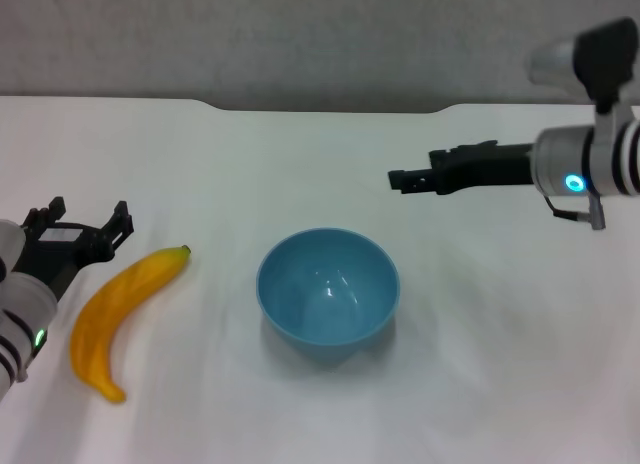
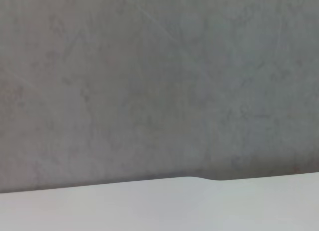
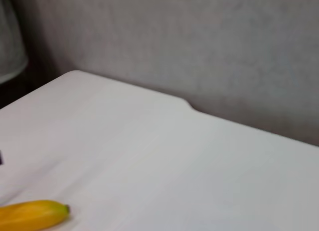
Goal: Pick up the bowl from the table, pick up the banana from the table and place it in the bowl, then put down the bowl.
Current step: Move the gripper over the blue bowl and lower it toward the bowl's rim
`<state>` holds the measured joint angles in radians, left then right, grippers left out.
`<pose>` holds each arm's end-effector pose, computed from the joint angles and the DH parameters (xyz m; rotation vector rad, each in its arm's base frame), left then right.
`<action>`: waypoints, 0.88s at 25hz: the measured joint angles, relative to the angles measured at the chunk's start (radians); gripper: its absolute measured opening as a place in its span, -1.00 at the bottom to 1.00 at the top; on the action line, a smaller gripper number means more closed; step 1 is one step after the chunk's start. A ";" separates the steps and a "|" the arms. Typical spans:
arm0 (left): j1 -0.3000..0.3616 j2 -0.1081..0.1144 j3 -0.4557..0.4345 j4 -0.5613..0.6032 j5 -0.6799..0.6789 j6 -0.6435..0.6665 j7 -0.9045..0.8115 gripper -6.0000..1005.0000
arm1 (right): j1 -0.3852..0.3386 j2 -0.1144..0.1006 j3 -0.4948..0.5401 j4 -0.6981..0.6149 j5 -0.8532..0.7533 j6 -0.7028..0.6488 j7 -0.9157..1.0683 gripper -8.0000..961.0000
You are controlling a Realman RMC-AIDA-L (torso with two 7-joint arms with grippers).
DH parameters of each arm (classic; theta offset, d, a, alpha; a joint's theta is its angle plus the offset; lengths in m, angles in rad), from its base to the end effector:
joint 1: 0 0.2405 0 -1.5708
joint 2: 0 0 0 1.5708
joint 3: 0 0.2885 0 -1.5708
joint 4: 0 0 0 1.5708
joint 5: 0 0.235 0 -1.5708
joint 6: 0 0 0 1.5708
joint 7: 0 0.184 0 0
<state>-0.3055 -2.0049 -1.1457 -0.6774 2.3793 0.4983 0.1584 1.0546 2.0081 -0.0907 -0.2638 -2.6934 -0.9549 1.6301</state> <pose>-0.3662 0.4265 -0.0554 -1.6605 -0.7549 -0.4245 0.2291 0.5274 -0.0791 -2.4669 0.8960 0.3199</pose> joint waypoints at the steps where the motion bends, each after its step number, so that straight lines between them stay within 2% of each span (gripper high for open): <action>1: -0.004 0.000 0.000 0.000 0.000 0.000 0.000 0.64 | 0.022 0.000 -0.093 -0.039 -0.017 -0.055 0.122 0.75; 8: -0.022 -0.003 0.000 -0.001 0.000 0.000 0.000 0.63 | 0.064 0.001 -0.320 -0.099 -0.029 -0.211 0.399 0.73; 14: -0.024 -0.006 -0.004 -0.001 0.000 0.000 0.000 0.63 | 0.053 0.007 -0.462 -0.090 -0.030 -0.223 0.500 0.71; 22: -0.028 -0.008 -0.008 -0.003 0.000 0.006 0.000 0.62 | -0.002 0.011 -0.499 -0.067 -0.002 -0.148 0.508 0.68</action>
<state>-0.3332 -2.0126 -1.1540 -0.6801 2.3792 0.5041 0.1580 1.0522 2.0195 -0.5893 -0.3307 -2.6954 -1.1033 2.1386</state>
